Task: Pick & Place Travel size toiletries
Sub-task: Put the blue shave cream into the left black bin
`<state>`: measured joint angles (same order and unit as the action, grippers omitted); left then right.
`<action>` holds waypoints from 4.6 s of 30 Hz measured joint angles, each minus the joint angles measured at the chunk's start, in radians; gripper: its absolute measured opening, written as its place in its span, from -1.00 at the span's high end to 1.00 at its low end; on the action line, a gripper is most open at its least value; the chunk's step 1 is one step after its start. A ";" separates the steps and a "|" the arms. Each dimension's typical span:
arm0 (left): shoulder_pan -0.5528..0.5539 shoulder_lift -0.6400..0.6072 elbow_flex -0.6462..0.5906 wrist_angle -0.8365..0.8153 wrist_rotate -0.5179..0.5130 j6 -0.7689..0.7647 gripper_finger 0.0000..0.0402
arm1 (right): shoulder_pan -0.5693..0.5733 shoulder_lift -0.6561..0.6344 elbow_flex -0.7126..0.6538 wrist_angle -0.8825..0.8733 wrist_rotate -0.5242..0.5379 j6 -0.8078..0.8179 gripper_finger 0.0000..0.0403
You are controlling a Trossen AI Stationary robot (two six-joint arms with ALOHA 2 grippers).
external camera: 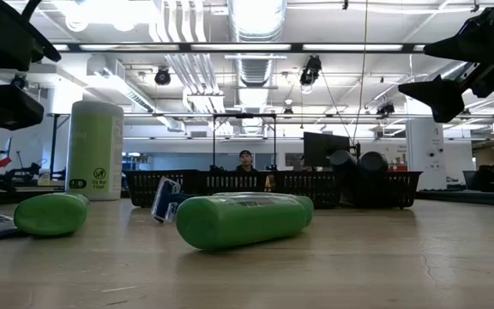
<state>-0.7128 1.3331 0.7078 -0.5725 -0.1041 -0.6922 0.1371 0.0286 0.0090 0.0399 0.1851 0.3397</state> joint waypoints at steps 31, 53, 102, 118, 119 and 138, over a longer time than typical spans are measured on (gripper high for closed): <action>0.001 0.147 -0.009 0.081 -0.022 0.118 -0.05 | 0.000 0.000 0.000 0.000 0.000 0.000 -0.81; 0.002 0.149 -0.009 0.084 -0.030 0.140 0.30 | 0.000 0.000 0.000 0.000 -0.001 0.000 -0.81; 0.495 -0.203 0.066 -0.043 -0.412 -0.447 0.31 | 0.000 0.000 0.001 0.000 -0.001 0.000 -0.81; 0.723 -0.190 0.039 0.080 -0.331 -0.554 0.31 | 0.000 0.000 0.001 0.000 -0.001 0.000 -0.81; 0.739 -0.183 0.033 0.091 -0.317 -0.559 0.31 | 0.000 0.000 0.001 0.000 -0.001 0.000 -0.81; 0.874 0.051 0.009 0.276 -0.170 -0.589 0.31 | 0.000 0.000 0.001 0.000 -0.001 0.000 -0.81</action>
<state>0.1612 1.3836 0.7166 -0.2961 -0.2745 -1.2816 0.1371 0.0288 0.0097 0.0402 0.1845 0.3397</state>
